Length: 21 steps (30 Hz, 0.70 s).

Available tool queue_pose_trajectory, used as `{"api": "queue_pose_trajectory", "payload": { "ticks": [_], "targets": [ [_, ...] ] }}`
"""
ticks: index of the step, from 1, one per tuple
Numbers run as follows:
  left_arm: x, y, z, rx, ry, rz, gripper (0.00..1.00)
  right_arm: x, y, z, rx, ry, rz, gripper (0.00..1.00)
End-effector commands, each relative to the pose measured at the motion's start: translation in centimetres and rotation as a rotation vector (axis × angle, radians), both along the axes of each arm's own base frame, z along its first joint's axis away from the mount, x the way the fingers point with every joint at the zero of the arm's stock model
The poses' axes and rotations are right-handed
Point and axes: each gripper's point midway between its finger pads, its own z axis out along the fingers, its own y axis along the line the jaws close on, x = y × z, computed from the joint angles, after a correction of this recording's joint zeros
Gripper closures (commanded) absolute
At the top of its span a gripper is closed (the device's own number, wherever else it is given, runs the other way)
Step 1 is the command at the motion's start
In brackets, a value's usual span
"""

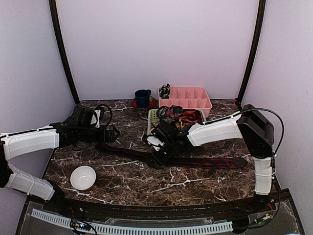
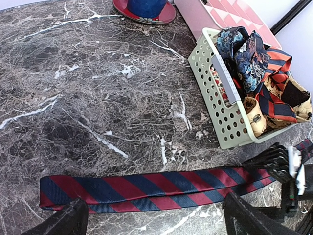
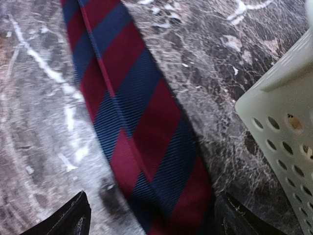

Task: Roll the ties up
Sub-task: Adjust the tie at the center of the board.

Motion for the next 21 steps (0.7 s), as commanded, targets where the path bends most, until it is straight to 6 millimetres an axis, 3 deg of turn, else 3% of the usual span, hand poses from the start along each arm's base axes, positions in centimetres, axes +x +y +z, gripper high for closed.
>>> {"api": "queue_pose_trajectory", "payload": {
  "ticks": [1, 6, 12, 17, 21],
  "targets": [
    [0.0, -0.2, 0.5, -0.011, -0.007, -0.018, 0.01, 1.4, 1.1, -0.2, -0.030, -0.064, 0.019, 0.12],
    [0.2, 0.3, 0.2, 0.024, -0.004, 0.000, 0.01, 0.8, 1.4, -2.3, -0.060, -0.038, 0.055, 0.18],
    [0.7, 1.1, -1.0, 0.072, 0.069, 0.063, 0.03, -0.6, 1.2, -3.6, -0.131, -0.088, 0.097, 0.35],
    [0.7, 1.8, -1.6, 0.082, 0.114, 0.117, 0.07, -1.1, 1.0, -3.8, -0.154, -0.122, 0.095, 0.58],
    [0.1, 1.5, -2.0, 0.092, 0.140, 0.080, 0.07, -0.6, 0.9, -3.2, -0.168, -0.175, 0.081, 0.63]
  ]
}}
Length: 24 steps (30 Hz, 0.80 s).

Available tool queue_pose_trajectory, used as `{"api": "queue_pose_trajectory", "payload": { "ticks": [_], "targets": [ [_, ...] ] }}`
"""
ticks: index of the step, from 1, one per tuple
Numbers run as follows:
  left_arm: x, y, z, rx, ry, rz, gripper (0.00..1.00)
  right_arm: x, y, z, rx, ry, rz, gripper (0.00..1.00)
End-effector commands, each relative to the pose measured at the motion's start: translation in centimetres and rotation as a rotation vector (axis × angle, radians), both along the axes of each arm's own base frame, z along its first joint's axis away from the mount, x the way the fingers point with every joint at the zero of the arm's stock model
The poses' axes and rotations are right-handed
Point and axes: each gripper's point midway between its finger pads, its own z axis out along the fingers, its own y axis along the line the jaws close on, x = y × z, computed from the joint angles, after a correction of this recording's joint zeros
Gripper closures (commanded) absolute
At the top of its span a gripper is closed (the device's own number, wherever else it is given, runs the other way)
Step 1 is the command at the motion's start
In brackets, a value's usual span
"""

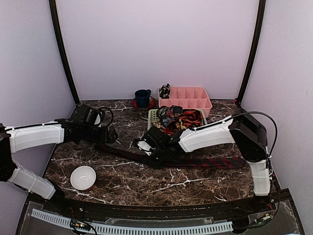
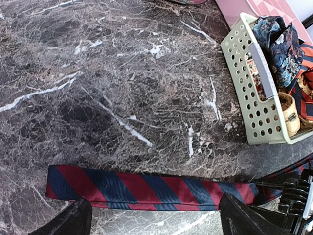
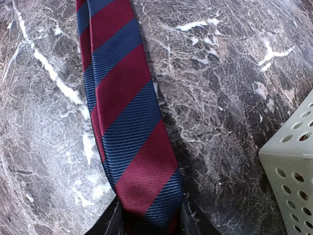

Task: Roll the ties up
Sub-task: Adjust the tie at the center of the board.

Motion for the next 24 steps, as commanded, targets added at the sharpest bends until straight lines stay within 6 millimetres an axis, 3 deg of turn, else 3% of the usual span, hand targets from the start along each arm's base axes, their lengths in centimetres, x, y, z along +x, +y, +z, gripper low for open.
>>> {"api": "queue_pose_trajectory", "payload": {
  "ticks": [1, 6, 12, 21, 24],
  "targets": [
    [-0.6, 0.3, 0.0, 0.019, 0.039, -0.010, 0.07, -0.5, -2.0, -2.2, -0.112, -0.029, -0.014, 0.65],
    [-1.3, 0.8, -1.8, 0.065, 0.081, -0.030, 0.13, 0.2, -2.4, -1.8, -0.129, -0.071, -0.038, 0.66],
    [-0.5, 0.6, -3.3, 0.132, 0.108, -0.050, 0.24, 0.7, -3.5, -1.4, -0.169, -0.126, -0.039, 0.65],
    [-0.6, -1.0, -2.0, 0.071, 0.058, -0.137, 0.31, -2.4, -4.6, -1.6, -0.165, -0.020, 0.123, 0.68],
    [-1.1, -1.7, -1.5, 0.042, 0.042, -0.191, 0.32, -2.9, -5.6, -1.8, -0.175, 0.014, 0.153, 0.62]
  ]
}}
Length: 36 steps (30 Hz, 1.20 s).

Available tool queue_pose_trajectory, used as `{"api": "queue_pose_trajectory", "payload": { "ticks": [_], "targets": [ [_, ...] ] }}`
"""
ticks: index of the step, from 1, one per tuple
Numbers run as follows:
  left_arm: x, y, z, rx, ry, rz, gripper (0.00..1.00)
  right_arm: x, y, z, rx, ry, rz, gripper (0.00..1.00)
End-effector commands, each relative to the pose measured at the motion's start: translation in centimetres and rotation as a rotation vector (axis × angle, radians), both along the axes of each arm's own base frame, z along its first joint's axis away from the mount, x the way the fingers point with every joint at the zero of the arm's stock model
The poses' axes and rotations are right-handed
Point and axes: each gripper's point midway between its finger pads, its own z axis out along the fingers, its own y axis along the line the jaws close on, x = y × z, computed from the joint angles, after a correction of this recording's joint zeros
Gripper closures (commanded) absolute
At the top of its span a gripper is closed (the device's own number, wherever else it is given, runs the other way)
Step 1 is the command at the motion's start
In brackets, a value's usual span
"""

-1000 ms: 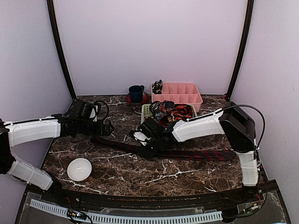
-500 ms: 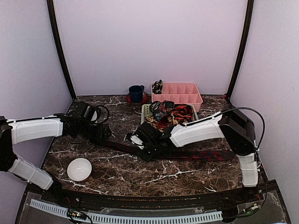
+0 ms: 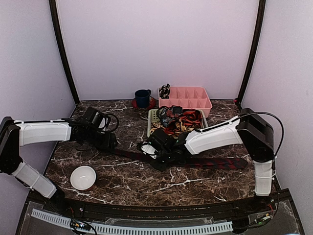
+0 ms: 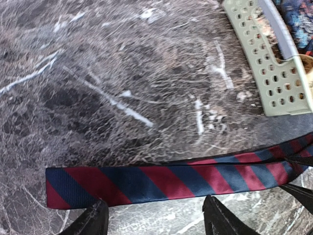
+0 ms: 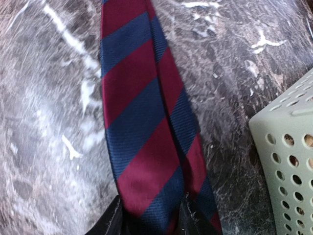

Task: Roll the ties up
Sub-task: Adjust the tie at the center of the board.

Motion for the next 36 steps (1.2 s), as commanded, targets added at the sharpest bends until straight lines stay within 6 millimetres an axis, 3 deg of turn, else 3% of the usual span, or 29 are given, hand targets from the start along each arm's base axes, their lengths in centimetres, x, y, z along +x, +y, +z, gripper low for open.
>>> {"api": "queue_pose_trajectory", "payload": {
  "ticks": [1, 3, 5, 10, 13, 15, 16, 19, 24, 28, 33, 36],
  "targets": [
    [-0.4, -1.5, 2.3, -0.076, -0.067, -0.101, 0.31, -2.4, -3.3, -2.1, -0.107, 0.117, 0.078, 0.56],
    [-0.6, -2.1, 2.7, -0.098, -0.073, -0.134, 0.27, -2.3, -3.7, -1.9, -0.106, 0.139, 0.064, 0.39],
    [-0.8, -2.5, 3.1, -0.114, -0.085, -0.162, 0.23, -2.3, -3.7, -0.6, -0.071, 0.141, 0.041, 0.30],
    [-1.0, -3.6, 4.8, -0.161, -0.162, -0.252, 0.12, -2.2, -4.5, 6.2, 0.126, 0.086, -0.076, 0.24],
    [-1.6, -5.4, 7.1, -0.247, -0.247, -0.344, 0.02, -2.1, -6.9, 11.0, 0.278, 0.038, -0.208, 0.17],
    [-2.3, -6.7, 8.4, -0.287, -0.306, -0.414, 0.01, -1.9, -8.9, 13.5, 0.382, 0.014, -0.318, 0.07],
    [-2.6, -7.3, 9.0, -0.295, -0.336, -0.447, 0.01, -2.0, -10.4, 14.1, 0.427, 0.018, -0.381, 0.00],
    [-3.4, -9.2, 9.8, -0.245, -0.429, -0.520, 0.01, -2.0, -14.1, 15.7, 0.572, 0.064, -0.575, 0.03],
    [-2.5, -10.1, 9.4, -0.218, -0.438, -0.524, 0.01, -3.1, -18.4, 14.6, 0.690, 0.247, -0.838, 0.03],
    [-2.4, -11.5, 8.9, -0.266, -0.414, -0.548, 0.01, -5.0, -17.5, 11.3, 0.754, 0.463, -0.913, 0.02],
    [-5.5, -15.0, 8.2, -0.294, -0.401, -0.731, 0.01, -4.7, -19.3, 7.9, 0.742, 0.465, -1.062, 0.03],
    [-6.9, -16.7, 6.5, -0.248, -0.394, -0.839, 0.10, -4.4, -21.1, 6.4, 0.732, 0.445, -1.138, 0.03]
  ]
}}
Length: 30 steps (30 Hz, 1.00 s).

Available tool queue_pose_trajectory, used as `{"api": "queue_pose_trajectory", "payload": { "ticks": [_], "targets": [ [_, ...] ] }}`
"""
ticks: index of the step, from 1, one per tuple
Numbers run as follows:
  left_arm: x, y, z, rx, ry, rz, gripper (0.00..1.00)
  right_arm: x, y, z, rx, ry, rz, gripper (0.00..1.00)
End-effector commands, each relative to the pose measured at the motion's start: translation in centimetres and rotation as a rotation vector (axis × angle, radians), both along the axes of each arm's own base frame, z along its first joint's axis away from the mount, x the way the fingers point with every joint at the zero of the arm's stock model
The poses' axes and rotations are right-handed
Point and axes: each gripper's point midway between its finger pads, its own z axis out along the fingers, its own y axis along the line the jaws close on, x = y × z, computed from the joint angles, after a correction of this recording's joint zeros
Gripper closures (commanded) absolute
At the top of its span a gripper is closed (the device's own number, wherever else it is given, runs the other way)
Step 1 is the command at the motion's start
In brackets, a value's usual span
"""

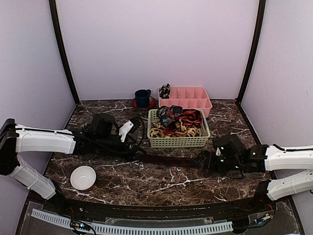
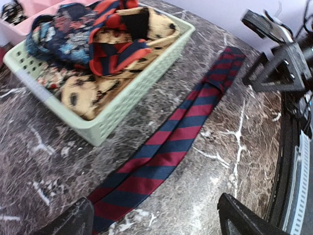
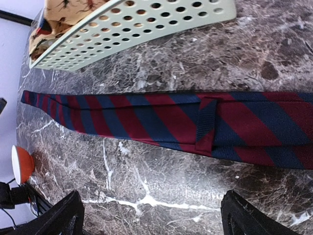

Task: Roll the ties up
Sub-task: Adjust the tie at the center of the board.

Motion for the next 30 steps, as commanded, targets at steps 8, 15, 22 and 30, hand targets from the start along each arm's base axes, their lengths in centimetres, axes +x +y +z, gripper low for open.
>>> {"api": "queue_pose_trajectory", "payload": {
  "ticks": [8, 15, 22, 30],
  "targets": [
    [-1.3, -4.4, -2.2, 0.063, -0.039, -0.208, 0.26, 2.3, -4.3, -1.3, 0.117, 0.000, -0.264, 0.03],
    [-1.0, -4.4, -2.2, 0.071, -0.052, -0.191, 0.27, 3.5, -5.0, -1.8, 0.105, -0.004, -0.305, 0.03],
    [-1.0, -4.0, -2.6, 0.095, -0.059, -0.186, 0.27, 4.4, -4.9, -2.1, 0.086, -0.013, -0.312, 0.03],
    [-0.7, -3.6, -2.8, 0.126, -0.075, -0.174, 0.27, 3.4, -7.1, -6.2, 0.012, 0.129, -0.376, 0.02]
  ]
}}
